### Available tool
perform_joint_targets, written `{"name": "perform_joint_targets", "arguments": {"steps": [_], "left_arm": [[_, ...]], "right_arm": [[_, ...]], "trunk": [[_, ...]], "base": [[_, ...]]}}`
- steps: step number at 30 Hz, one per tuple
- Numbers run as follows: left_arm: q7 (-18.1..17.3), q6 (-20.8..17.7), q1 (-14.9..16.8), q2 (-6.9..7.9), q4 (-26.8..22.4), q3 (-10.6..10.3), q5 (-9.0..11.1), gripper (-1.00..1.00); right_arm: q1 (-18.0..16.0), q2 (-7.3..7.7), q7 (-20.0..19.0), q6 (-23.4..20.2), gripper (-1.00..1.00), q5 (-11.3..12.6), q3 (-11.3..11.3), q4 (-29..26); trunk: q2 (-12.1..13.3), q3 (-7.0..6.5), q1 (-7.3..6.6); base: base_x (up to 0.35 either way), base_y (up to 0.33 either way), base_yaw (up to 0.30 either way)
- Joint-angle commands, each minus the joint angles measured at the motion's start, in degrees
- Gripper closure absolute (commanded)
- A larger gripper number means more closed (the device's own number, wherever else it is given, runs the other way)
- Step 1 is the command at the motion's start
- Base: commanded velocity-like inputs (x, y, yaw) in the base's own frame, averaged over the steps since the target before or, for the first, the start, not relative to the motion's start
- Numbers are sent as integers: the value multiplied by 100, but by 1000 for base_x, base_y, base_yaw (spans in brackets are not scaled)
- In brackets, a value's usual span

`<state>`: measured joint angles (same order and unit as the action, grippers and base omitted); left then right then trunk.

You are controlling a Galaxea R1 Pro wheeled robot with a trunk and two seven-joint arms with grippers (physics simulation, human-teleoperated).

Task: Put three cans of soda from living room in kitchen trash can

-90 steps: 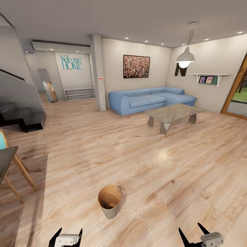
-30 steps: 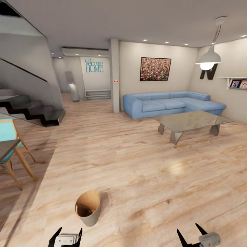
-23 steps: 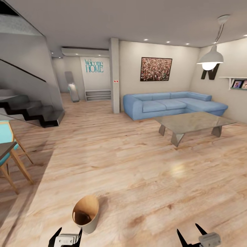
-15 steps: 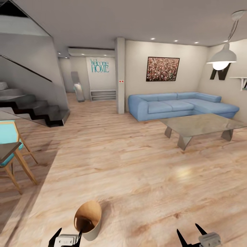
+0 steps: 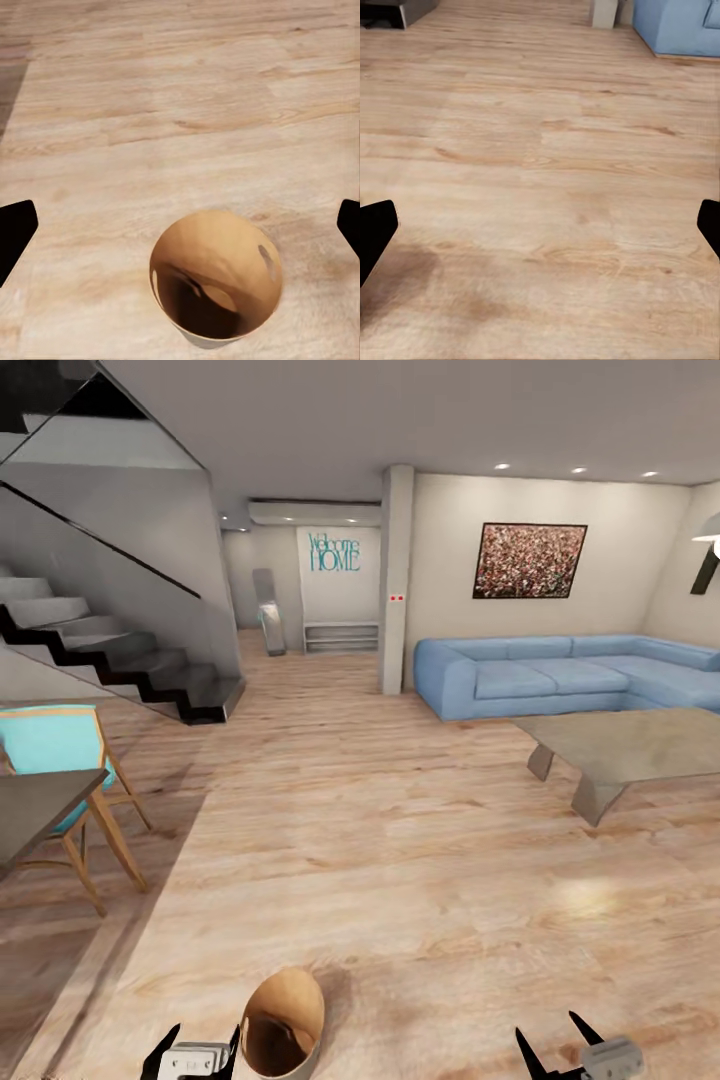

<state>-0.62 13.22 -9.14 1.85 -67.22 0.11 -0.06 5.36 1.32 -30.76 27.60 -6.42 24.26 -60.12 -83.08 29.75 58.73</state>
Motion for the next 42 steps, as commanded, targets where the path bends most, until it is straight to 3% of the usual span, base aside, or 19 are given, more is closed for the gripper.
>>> {"name": "perform_joint_targets", "arguments": {"steps": [1, 32, 42], "left_arm": [[0, 1, 0, 0, 0, 1, 1, -100], [0, 4, 0, 7, -3, 1, 6, -100], [4, 5, 0, 6, 13, 9, 6, -100]], "right_arm": [[0, 0, 0, 0, -100, 0, 0, 2], [0, 0, 0, 0, -100, 0, 2, 17], [0, 0, 0, 0, -100, 2, 4, 19]], "trunk": [[0, 0, 0], [0, 0, 0], [0, 0, 0]], "base": [[215, 164, 246], [30, 266, 246], [0, 79, 142]]}}
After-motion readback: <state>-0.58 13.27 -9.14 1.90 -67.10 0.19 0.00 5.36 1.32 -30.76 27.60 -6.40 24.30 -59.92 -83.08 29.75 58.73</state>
